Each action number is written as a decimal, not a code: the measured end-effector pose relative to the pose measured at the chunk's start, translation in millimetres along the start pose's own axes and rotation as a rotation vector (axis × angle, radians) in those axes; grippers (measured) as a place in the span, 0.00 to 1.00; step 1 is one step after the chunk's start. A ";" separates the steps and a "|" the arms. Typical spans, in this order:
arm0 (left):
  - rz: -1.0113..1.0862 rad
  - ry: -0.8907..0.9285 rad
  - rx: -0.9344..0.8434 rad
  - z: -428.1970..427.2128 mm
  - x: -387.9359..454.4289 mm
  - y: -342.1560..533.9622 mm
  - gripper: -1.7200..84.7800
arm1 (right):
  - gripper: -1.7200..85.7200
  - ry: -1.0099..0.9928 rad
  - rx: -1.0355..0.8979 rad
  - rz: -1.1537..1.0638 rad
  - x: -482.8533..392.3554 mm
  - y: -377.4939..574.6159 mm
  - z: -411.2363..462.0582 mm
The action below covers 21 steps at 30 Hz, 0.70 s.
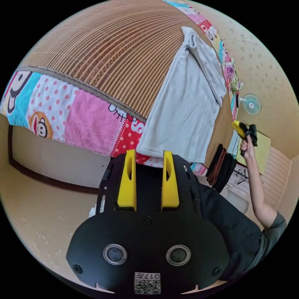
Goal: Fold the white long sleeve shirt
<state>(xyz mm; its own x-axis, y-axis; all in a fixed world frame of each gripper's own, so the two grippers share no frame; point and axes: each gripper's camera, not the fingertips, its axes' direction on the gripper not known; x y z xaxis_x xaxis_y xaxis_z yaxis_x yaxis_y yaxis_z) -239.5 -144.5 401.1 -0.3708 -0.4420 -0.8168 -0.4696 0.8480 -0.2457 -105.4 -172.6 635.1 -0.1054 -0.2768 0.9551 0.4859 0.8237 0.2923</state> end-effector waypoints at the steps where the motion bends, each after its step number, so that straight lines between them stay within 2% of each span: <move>1: 0.014 -0.014 0.016 -5.9 3.8 -7.0 0.16 | 0.10 0.029 -0.001 0.085 29.1 17.7 4.5; 5: 0.055 -0.107 -0.074 -0.7 16.5 -35.8 0.17 | 0.19 0.100 -0.024 0.294 98.5 67.6 20.5; 7: 0.071 -0.138 -0.142 7.1 19.9 -43.3 0.16 | 0.21 0.104 -0.043 0.329 115.2 81.8 29.5; 12: 0.076 -0.220 -0.203 -3.8 28.1 -51.0 0.12 | 0.15 0.157 -0.002 0.317 123.3 103.9 33.7; 14: 0.122 -0.183 -0.250 -12.2 32.5 -52.5 0.08 | 0.11 0.096 -0.066 0.326 127.7 102.4 37.4; 18: 0.175 -0.130 -0.302 -36.3 30.5 -56.7 0.07 | 0.07 0.098 -0.135 0.284 127.8 107.7 28.8; 21: 0.221 0.034 -0.381 -60.9 12.1 -56.7 0.07 | 0.05 -0.064 -0.133 0.167 132.5 121.9 0.9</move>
<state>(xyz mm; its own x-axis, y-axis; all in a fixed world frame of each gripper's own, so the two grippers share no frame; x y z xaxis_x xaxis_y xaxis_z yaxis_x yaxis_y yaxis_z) -266.2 -215.7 437.0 -0.5187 -0.2764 -0.8090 -0.6356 0.7576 0.1486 -60.9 -108.4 797.4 -0.0666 -0.1067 0.9921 0.6107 0.7819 0.1251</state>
